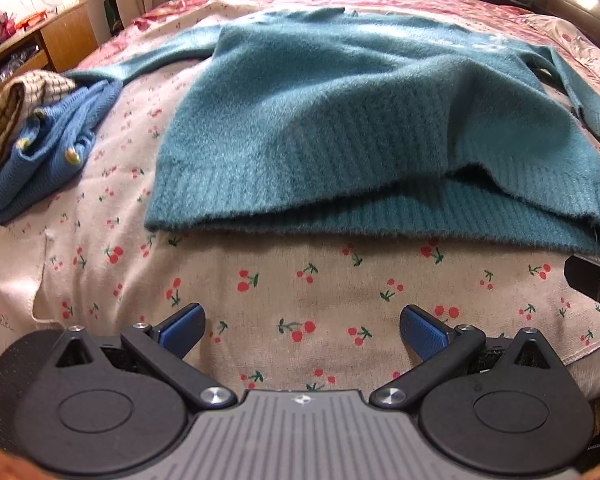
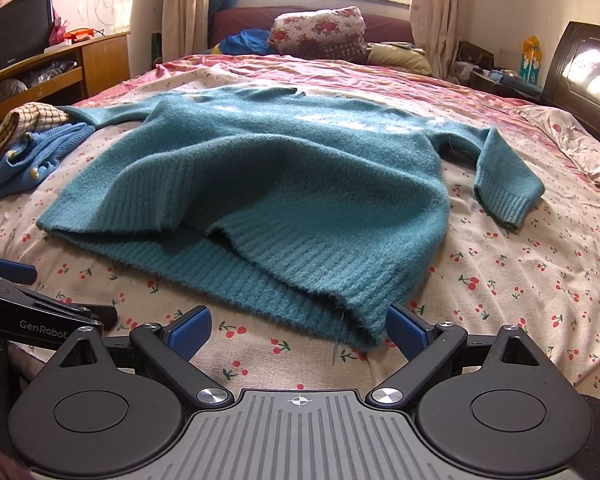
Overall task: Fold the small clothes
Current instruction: 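Move both tools toward the teal sweater's hem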
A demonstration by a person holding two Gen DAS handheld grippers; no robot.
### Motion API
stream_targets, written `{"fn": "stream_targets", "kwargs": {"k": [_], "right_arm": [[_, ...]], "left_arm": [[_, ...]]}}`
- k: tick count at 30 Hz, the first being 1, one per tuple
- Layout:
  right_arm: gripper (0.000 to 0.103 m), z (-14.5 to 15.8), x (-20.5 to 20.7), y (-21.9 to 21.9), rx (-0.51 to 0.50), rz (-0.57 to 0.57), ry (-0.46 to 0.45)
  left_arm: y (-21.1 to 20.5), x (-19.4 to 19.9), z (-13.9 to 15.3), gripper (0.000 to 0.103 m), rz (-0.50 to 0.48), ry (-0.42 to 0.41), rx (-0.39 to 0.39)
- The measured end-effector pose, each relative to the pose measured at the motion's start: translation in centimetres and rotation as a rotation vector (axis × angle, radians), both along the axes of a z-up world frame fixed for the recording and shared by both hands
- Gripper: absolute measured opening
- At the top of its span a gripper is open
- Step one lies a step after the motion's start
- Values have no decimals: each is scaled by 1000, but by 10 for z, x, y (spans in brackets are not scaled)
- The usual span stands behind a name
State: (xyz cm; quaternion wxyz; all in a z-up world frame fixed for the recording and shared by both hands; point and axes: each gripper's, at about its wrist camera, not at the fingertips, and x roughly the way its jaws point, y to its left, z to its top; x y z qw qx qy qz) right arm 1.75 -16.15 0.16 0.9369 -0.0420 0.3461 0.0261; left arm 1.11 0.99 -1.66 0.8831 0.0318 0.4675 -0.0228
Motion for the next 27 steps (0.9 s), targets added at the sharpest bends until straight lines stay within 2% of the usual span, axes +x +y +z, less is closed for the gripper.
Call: {"fn": "stream_targets", "kwargs": {"k": [4, 8, 14, 17, 22, 27], "right_arm": [[94, -1, -3, 4, 3, 0, 0], [94, 0, -1, 2, 4, -1, -2], [94, 1, -1, -2, 10, -11, -2], [93, 3, -1, -5, 19, -28, -6], [87, 8, 1, -15, 27, -78, -19], [80, 7, 8, -16, -26, -98, -11]], "left_arm": [[7, 1, -4, 103, 52, 33, -58], [5, 0, -6, 103, 47, 32, -39], [10, 2, -4, 103, 50, 38, -63], [13, 0, 1, 103, 50, 7, -79], [19, -8, 17, 103, 64, -98, -103], [22, -3, 25, 103, 56, -142, -89]]}}
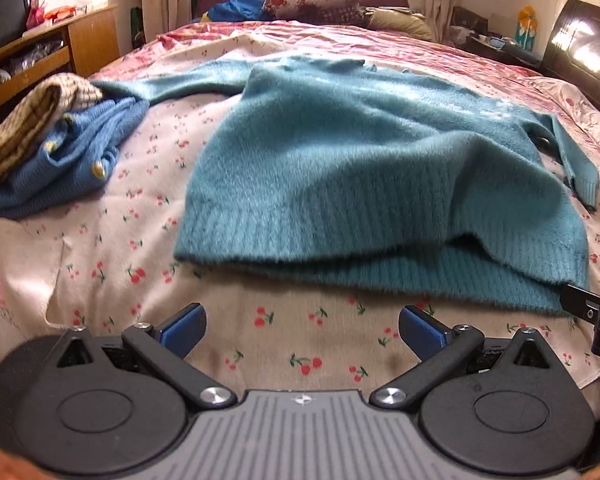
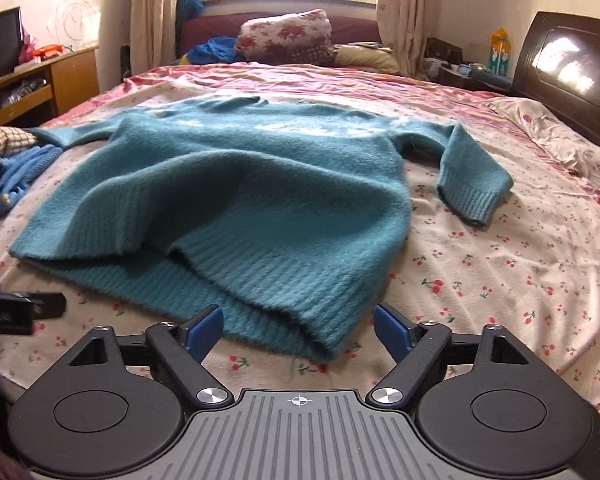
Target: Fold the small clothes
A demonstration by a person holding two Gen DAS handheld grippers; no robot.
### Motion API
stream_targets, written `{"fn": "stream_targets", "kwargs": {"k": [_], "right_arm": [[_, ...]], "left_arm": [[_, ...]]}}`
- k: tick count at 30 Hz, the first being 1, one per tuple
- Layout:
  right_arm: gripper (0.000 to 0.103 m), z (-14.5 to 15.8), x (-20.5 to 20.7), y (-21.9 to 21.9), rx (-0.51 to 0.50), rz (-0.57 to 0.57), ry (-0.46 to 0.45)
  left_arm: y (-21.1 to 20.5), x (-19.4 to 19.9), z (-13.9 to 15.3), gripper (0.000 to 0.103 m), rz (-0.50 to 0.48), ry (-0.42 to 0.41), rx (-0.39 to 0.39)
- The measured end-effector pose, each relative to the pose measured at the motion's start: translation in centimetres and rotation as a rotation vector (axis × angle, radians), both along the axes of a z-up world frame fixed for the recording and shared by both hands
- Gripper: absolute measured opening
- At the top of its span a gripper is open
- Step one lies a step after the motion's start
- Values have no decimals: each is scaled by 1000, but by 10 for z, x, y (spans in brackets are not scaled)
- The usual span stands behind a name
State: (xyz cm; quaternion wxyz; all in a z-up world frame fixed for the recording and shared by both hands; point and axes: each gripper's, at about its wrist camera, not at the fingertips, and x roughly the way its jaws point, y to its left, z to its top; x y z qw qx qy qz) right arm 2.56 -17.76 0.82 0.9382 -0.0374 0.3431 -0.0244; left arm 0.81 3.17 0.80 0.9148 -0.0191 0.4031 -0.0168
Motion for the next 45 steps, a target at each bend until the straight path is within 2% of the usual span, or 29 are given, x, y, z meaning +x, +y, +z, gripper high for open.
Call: {"fn": "stream_targets", "kwargs": {"k": [3, 5, 8, 10, 17, 18, 21, 23, 25, 27, 30, 33, 39, 42, 45], "right_arm": [[76, -4, 6, -1, -48, -12, 14], [69, -8, 11, -3, -56, -30, 39], [51, -12, 18, -10, -47, -57, 68], [48, -13, 22, -12, -36, -54, 74], [46, -14, 24, 0, -133, -27, 33], [49, -13, 24, 3, -151, -21, 23], [49, -15, 28, 12, -225, -2, -6], [44, -17, 36, 14, -247, 2, 8], [19, -11, 40, 3, -171, -22, 32], [15, 1, 37, -14, -80, -61, 33], [13, 21, 23, -40, 1, -125, 11], [7, 30, 7, -63, 73, -147, 29], [7, 11, 9, -61, 26, -98, 196], [8, 17, 2, -59, 14, -71, 188], [16, 30, -7, -59, 16, -53, 166]], "left_arm": [[0, 3, 2, 103, -11, -31, 46], [2, 5, 3, 103, -16, -40, 57], [3, 10, 3, 103, -19, -52, 81], [5, 14, 2, 103, -22, -58, 89], [15, 26, 2, 103, 3, -63, 86], [17, 27, 2, 103, 8, -62, 83], [19, 30, 3, 103, 16, -71, 91], [20, 34, 3, 103, 15, -75, 109], [22, 38, 3, 103, 16, -64, 120], [28, 38, 5, 103, 28, -66, 119], [40, 36, 7, 103, 47, -59, 111], [51, 31, 9, 103, 56, -58, 103], [60, 42, 6, 103, 44, -13, 103], [61, 48, 13, 103, 25, -55, 131], [64, 58, 19, 103, 14, -70, 106]]}}
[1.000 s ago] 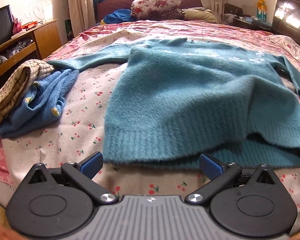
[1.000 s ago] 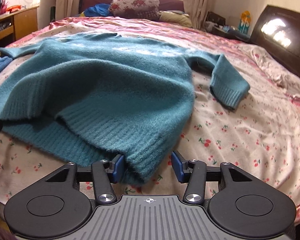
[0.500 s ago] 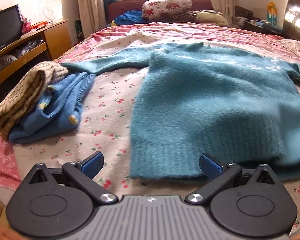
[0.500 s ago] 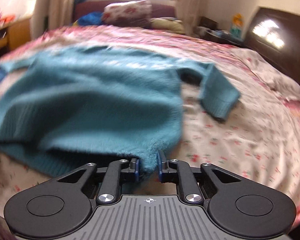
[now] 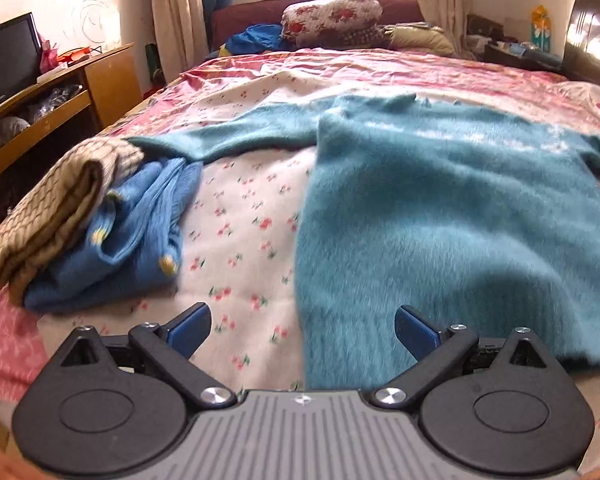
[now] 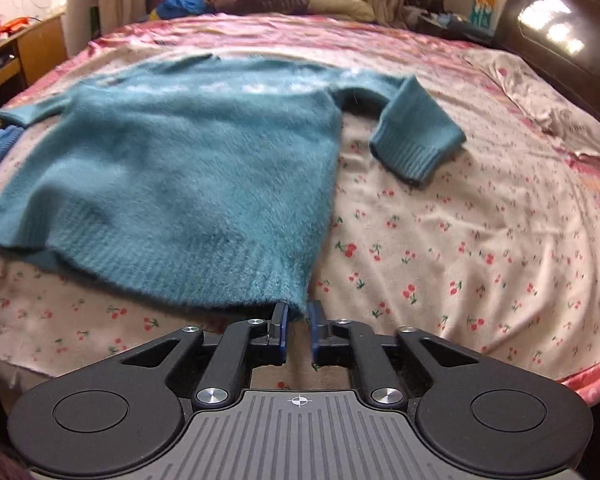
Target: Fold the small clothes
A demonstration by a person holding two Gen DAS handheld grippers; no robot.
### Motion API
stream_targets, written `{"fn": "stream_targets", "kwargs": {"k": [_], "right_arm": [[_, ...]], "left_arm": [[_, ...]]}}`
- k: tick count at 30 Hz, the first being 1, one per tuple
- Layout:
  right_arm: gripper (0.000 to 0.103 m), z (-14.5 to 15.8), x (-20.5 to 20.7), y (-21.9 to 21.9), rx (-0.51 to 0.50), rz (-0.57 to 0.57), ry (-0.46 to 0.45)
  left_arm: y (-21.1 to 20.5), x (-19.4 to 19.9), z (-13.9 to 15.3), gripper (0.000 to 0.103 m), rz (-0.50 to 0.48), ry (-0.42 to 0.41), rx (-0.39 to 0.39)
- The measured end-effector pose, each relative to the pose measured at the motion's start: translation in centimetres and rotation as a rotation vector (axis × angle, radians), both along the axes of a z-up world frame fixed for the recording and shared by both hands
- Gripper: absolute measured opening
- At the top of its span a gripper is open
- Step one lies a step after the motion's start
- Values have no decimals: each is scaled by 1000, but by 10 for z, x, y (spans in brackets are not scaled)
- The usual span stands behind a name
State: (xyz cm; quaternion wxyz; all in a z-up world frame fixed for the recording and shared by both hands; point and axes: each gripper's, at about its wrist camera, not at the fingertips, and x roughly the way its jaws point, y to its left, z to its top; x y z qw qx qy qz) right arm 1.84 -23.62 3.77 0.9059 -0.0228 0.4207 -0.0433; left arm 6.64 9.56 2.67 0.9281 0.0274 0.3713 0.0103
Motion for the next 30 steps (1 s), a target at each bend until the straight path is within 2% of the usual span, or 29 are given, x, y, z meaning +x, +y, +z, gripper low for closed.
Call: {"fn": "stream_targets", "kwargs": {"k": [4, 6, 9, 12, 16, 18, 20, 23, 26, 30], "right_arm": [[17, 15, 2, 5, 30, 19, -47], [17, 17, 12, 14, 74, 56, -69], [17, 12, 35, 38, 84, 129, -78], [17, 5, 60, 65, 111, 209, -83], [17, -7, 86, 98, 174, 321, -70], [17, -19, 95, 111, 197, 400, -27], [17, -38, 100, 125, 200, 470, 88], [17, -39, 88, 132, 131, 522, 55], [17, -24, 83, 122, 228, 507, 45], [17, -14, 82, 127, 222, 501, -41]], "left_arm": [[-5, 15, 0, 103, -28, -2, -31], [-12, 21, -3, 103, -59, 12, -40], [-24, 25, -7, 101, -122, 28, -34], [-33, 24, -11, 101, -167, 40, 11], [-29, 27, -28, 101, -173, 131, 123], [-19, 25, -29, 101, -170, 153, 112], [-11, 22, -28, 101, -156, 169, 111], [-3, 14, -19, 99, -145, 157, 87], [-5, 14, -2, 98, -148, 104, 47], [-20, 23, 12, 98, -169, 46, -29]]}}
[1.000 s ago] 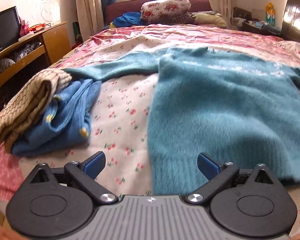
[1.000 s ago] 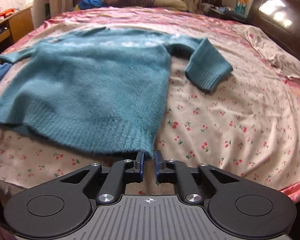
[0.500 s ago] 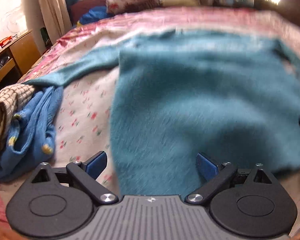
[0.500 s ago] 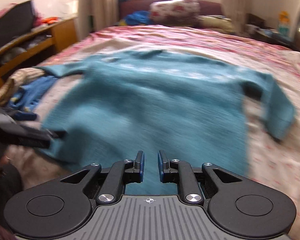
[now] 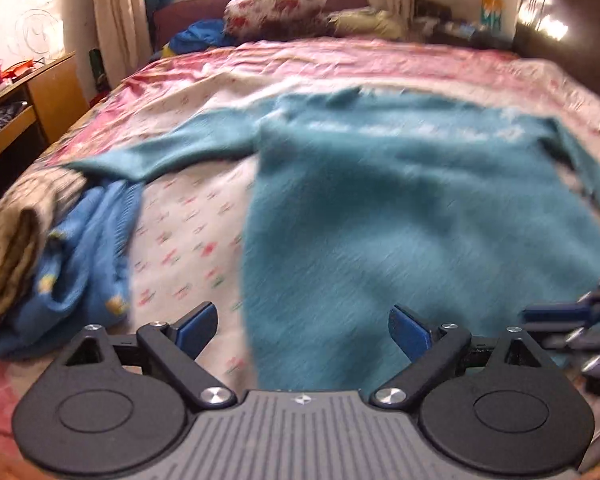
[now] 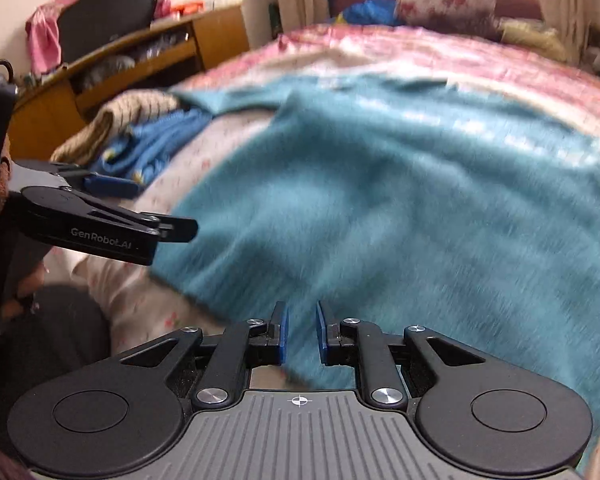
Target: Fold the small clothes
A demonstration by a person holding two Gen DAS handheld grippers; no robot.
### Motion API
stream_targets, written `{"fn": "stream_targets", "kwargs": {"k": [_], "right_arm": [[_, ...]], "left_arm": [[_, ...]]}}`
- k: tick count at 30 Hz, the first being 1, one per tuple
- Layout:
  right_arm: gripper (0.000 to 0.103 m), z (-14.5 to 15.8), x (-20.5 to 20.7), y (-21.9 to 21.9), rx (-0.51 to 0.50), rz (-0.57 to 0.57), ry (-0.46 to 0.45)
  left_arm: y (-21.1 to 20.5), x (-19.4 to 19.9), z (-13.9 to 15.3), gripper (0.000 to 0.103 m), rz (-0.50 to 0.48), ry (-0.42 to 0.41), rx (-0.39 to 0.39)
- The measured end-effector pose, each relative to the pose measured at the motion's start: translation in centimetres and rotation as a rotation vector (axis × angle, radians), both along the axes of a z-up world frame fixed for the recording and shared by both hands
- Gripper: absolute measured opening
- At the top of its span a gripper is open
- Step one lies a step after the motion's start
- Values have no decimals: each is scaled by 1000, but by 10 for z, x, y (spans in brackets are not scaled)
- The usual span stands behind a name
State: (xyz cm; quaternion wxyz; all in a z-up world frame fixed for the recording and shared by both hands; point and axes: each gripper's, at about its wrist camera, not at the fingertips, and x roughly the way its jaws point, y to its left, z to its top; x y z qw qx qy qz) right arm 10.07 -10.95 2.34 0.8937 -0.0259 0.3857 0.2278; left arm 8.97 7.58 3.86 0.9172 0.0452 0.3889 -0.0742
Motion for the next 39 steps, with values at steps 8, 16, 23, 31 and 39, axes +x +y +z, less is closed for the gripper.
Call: {"fn": "stream_targets", "kwargs": {"k": [8, 16, 23, 31, 39], "right_arm": [[17, -14, 7, -6, -36, -20, 80], [17, -22, 4, -40, -22, -123, 87], [17, -7, -10, -61, 35, -141, 34], [17, -20, -5, -72, -44, -192, 61], [17, -13, -13, -88, -15, -209, 38]], "left_arm": [[-32, 9, -42, 98, -65, 107, 92], [-45, 2, -20, 96, -67, 57, 54], [-60, -2, -38, 95, -88, 129, 127], [-89, -1, -22, 95, -149, 80, 133], [-100, -8, -27, 95, -188, 102, 152]]}}
